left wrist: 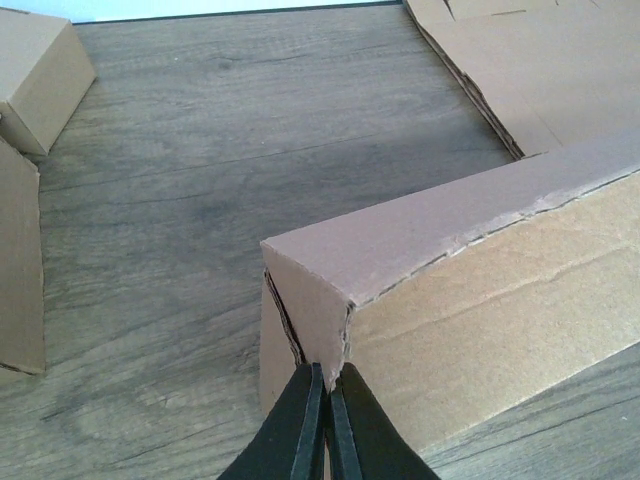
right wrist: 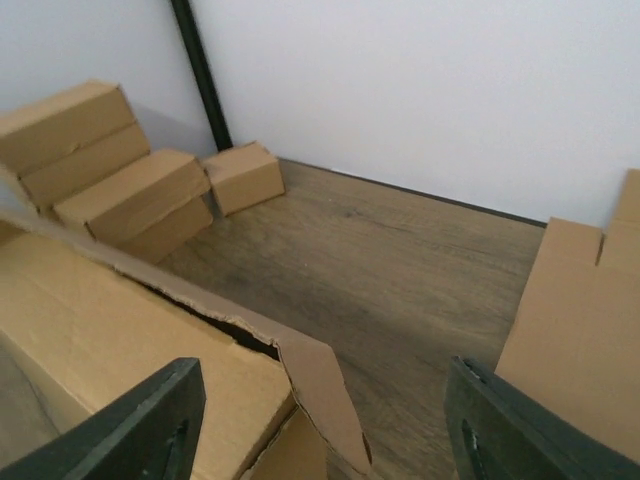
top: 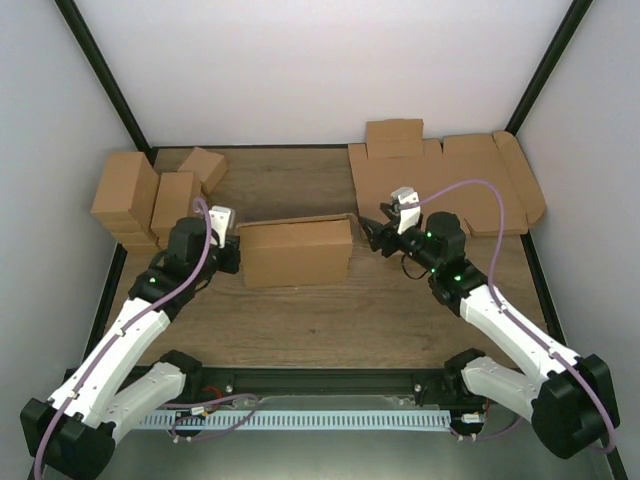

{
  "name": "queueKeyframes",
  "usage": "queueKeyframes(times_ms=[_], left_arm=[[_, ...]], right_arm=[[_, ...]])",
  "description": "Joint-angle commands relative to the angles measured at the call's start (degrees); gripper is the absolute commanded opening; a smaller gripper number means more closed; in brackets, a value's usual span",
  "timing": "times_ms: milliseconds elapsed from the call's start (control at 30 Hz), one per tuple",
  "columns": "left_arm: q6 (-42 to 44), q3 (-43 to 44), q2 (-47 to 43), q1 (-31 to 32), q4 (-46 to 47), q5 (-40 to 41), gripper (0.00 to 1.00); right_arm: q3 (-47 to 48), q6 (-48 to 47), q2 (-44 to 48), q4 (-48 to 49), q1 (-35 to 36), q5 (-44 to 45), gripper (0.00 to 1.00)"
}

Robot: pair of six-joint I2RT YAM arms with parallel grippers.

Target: Fold the paper box

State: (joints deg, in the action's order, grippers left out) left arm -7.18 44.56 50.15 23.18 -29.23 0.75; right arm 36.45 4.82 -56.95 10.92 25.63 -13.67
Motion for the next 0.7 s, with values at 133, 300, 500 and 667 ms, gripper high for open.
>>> queueKeyframes(times_ms=[133,300,500,667], left_arm=[[1.56,0.87,-0.77,0.20,1.35,-0.32,0.04],[1.38,0.78,-0.54,0.20,1.54,0.04,0.04],[1.55,0.34,-0.49,0.18,1.72,0.12,0.04],[1.31,0.34,-0.49,0.18,1.75,0.27,0.04]], right_arm=[[2.75,-1.81,-5.06,-0.47,-0.18,-8.02,0.58],[1.43,-2.20,-5.75,-0.93,-0.08,-6.22,0.54],[4.86,-3.07,-10.57,-1.83,0.54,-3.32,0.44],[8.54,-4.27,-13.18,-4.76,2.98,0.49,0.34]])
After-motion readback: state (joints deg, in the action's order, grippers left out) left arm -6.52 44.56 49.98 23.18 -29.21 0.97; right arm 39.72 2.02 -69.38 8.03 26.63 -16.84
